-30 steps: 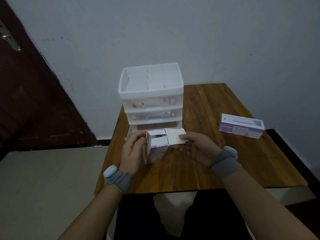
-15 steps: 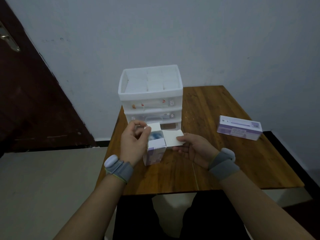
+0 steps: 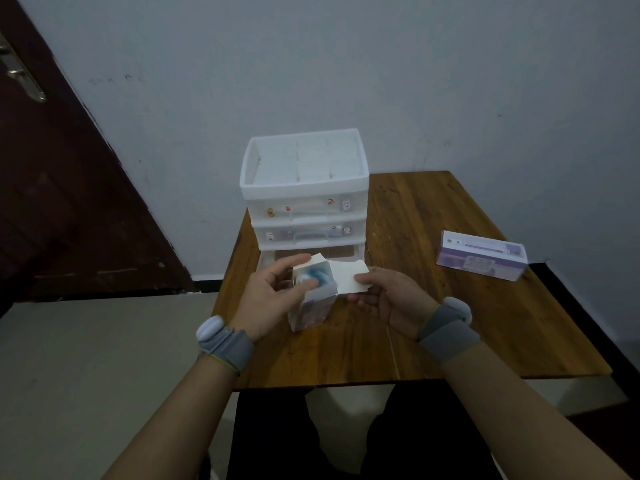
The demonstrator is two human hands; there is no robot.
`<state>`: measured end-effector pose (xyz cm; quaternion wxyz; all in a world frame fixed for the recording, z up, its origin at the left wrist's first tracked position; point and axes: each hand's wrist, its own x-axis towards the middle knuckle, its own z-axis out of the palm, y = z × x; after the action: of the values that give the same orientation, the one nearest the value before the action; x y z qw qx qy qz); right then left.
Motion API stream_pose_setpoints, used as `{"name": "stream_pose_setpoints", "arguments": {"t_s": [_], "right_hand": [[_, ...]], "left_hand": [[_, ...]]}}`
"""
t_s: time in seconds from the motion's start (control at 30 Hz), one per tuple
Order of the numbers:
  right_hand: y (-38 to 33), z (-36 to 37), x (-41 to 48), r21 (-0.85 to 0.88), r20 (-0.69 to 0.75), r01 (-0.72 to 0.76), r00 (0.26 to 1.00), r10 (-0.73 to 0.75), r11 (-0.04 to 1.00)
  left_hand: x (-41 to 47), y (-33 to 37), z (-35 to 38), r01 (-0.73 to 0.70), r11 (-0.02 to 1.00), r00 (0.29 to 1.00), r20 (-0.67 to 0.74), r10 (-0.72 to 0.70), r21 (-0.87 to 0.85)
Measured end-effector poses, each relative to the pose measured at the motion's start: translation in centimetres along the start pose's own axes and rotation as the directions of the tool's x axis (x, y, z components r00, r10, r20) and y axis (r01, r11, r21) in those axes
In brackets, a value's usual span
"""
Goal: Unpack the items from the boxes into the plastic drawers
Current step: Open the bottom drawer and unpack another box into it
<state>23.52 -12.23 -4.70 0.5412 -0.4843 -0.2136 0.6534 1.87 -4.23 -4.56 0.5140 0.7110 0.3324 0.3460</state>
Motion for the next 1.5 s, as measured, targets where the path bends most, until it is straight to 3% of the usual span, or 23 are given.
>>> {"name": "stream_pose_setpoints", "arguments": {"t_s": [0.1,0.27,0.5,0.6,0.77,0.97,1.1,1.43,1.5], "right_hand": [[-0.1,-0.3,0.0,0.003,-0.028,-0.003,1.000,0.003,1.000],[0.0,-0.3,0.0,-0.025,-0.038,0.003,0.999,-0.004,1.000],[0.2,-0.5,-0.3,-0.083,-0.053,0.008,0.999,-0.012,0.997],[0.1,-0.6,-0.2,-0.231,-0.096,0.051,0.993,-0.075,0.972],[0.1,-1.4,-0.1,-0.670,-0.094,0.193,0.936,-0.340,0.717],[0.0,-1.5,-1.1,-0.894,0.056,0.326,0.762,-0.646,0.307],[-0.5,-1.2,-1.9,-0.836,0.203,0.482,0.715,-0.669,0.261],[-0.5,-1.2,-2.4,-0.887,0.282,0.442,0.748,-0.601,0.133],[-0.7,-1.1,-2.7,-0.873,0.300,0.466,0.749,-0.591,0.147]], "left_hand": [[-0.2,-0.2,-0.2,0.057,0.998,0.990,0.130,-0.059,0.024],[-0.6,-0.8,0.0,-0.002,0.995,0.988,0.155,-0.013,0.100],[-1.9,-1.5,2.4,-0.217,0.951,0.974,-0.008,0.225,0.222],[-2.1,-1.8,2.9,-0.230,0.930,0.966,-0.047,0.253,0.286],[-1.9,-2.0,3.7,-0.221,0.923,0.967,-0.056,0.250,0.314],[-1.6,-2.9,4.8,-0.219,0.912,0.969,-0.033,0.245,0.348],[-1.5,-3.4,5.4,-0.200,0.892,0.971,-0.039,0.236,0.407],[-1.5,-4.7,5.1,-0.163,0.864,0.981,-0.017,0.195,0.477],[-1.5,-4.9,5.0,-0.152,0.872,0.983,-0.019,0.182,0.466]]}}
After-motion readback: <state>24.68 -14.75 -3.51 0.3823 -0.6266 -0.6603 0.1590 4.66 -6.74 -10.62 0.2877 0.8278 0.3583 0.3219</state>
